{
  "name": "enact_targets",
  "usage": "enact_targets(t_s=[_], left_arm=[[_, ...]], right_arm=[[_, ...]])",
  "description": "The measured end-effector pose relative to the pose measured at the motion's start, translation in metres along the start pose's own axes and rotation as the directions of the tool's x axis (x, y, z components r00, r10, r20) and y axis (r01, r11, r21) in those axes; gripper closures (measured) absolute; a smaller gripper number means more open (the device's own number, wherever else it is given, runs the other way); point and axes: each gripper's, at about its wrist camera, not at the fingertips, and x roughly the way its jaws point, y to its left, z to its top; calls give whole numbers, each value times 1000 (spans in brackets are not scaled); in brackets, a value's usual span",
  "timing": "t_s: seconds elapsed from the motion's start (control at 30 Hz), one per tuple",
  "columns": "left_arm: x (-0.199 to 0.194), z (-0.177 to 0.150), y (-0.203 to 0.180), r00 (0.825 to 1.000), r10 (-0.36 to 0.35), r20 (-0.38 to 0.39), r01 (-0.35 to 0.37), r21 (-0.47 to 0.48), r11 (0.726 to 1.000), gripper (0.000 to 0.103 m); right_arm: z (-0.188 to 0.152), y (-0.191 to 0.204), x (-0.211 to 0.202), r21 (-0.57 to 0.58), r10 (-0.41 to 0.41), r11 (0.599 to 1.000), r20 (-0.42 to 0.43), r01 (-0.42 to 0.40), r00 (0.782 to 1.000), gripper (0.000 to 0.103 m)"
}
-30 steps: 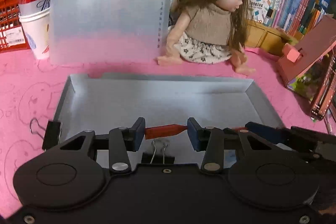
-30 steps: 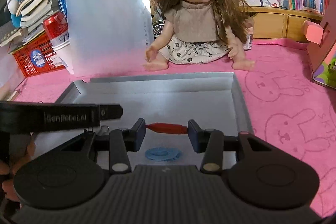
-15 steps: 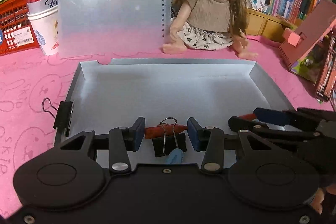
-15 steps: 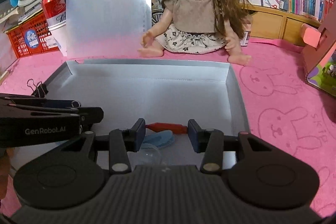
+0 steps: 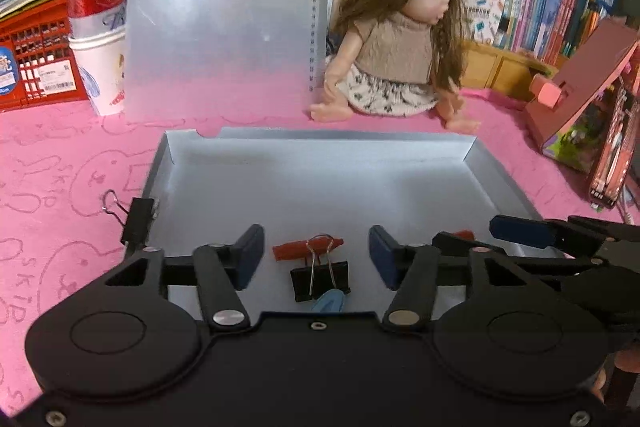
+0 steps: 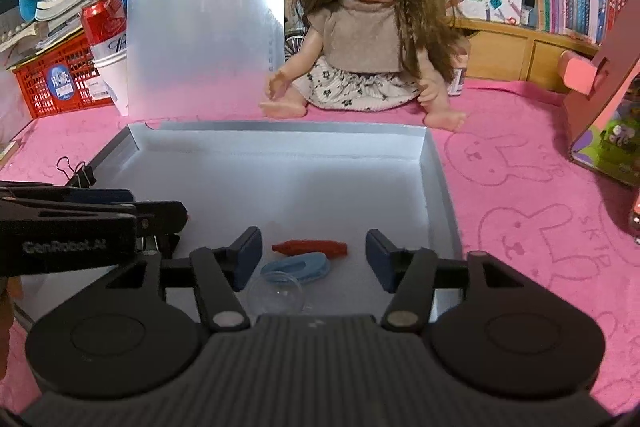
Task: Organize rigid objects
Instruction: 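Withdraw both open tools up and out of the box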
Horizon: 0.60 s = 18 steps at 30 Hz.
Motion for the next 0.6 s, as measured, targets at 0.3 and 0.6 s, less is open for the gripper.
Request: enact_targets(t_s=[0.3, 0.6], left_arm=[[-36, -3, -4, 998, -21, 58, 19, 39, 999, 32], [-72, -16, -12, 993, -51, 108, 42, 88, 995, 27]], right_arm=[[1, 0, -29, -25, 5, 1000, 50, -4, 999, 20], [-7, 6, -58, -61, 21, 998, 84, -16, 996, 17]])
